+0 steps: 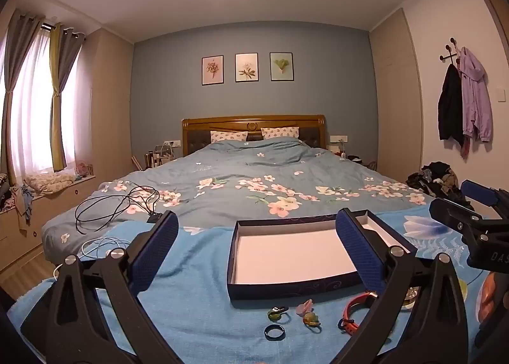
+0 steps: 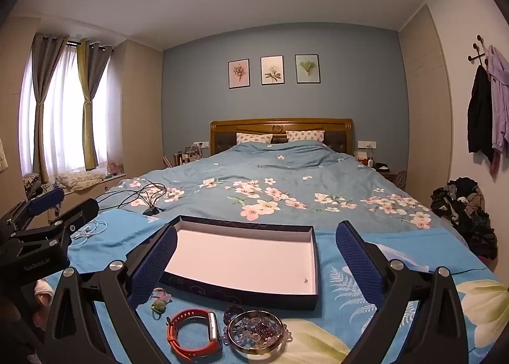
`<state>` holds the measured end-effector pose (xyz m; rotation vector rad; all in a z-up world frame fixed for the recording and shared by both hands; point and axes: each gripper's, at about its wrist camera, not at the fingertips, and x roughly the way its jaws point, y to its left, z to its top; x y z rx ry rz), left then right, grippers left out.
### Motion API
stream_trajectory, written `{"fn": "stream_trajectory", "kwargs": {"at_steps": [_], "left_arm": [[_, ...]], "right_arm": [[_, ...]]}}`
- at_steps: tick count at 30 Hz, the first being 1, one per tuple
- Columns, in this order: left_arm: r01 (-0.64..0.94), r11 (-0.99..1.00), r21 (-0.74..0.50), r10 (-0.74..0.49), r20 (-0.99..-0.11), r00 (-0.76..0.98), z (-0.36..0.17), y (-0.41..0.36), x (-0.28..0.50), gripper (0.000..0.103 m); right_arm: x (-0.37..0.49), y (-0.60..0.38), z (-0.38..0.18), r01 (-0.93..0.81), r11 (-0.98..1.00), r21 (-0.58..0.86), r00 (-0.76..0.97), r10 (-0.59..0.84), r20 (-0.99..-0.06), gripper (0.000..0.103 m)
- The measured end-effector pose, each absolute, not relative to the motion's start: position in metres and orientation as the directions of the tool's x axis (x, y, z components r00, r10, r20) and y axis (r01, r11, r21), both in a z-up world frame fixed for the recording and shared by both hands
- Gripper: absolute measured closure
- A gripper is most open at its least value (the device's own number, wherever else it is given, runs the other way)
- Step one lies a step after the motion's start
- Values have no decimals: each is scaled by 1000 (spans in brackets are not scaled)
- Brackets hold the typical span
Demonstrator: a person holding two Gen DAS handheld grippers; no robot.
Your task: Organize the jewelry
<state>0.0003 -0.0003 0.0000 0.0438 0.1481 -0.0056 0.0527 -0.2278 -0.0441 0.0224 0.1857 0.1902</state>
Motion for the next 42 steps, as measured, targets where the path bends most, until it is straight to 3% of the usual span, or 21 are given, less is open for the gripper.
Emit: {"fn": "stream_trajectory", "kwargs": {"at_steps": [4,42], "left_arm": [[8,999,36,-4,-128,992,0,0,-1,6],[5,1000,29,-1,-123,992,2,0,-2,6]], "right_arm": [[58,-225,-46,-191,981,38,957,195,-213,7],[51,-231,-42,-188,981,42,965,192,-180,7]]}}
